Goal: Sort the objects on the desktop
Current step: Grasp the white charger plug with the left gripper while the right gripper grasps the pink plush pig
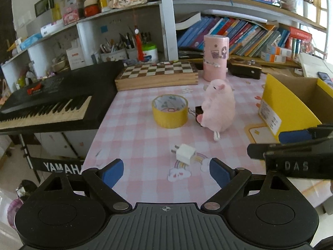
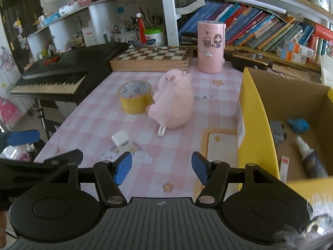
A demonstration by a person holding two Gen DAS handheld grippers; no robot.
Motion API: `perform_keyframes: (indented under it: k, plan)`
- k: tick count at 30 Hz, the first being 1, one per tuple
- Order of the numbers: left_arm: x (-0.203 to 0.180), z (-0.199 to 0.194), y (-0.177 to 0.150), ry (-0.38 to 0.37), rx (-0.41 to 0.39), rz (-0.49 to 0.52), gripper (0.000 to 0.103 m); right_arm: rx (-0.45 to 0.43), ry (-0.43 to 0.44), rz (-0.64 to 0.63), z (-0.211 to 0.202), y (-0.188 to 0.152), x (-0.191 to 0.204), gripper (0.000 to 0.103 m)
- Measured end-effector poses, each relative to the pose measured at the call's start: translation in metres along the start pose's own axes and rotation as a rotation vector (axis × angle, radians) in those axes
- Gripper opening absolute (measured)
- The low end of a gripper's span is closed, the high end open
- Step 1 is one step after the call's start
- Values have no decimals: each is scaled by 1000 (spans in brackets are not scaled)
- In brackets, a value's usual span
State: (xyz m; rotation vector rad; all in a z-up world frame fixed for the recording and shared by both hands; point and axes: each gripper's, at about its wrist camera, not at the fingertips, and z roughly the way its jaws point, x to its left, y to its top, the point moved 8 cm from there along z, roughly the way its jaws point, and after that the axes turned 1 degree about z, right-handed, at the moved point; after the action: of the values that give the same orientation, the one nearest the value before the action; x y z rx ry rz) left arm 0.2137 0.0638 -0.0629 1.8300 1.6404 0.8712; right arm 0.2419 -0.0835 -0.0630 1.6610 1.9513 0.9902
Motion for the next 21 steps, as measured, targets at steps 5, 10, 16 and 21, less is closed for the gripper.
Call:
perform_keyframes:
  k: [5, 10, 16, 21]
  plan:
    - [-6, 21, 5, 35, 33, 4, 92, -7, 14, 13, 20, 21, -11, 64]
    - [-12, 45, 8, 16, 70, -13, 92, 10, 38, 0, 43, 35, -16, 67]
    - [-19, 81, 4, -21, 138, -32, 89, 51, 61, -5, 68, 44, -21, 73]
    - [-22, 107, -1, -60, 195, -62, 68, 71, 67, -1, 83, 52, -28, 73]
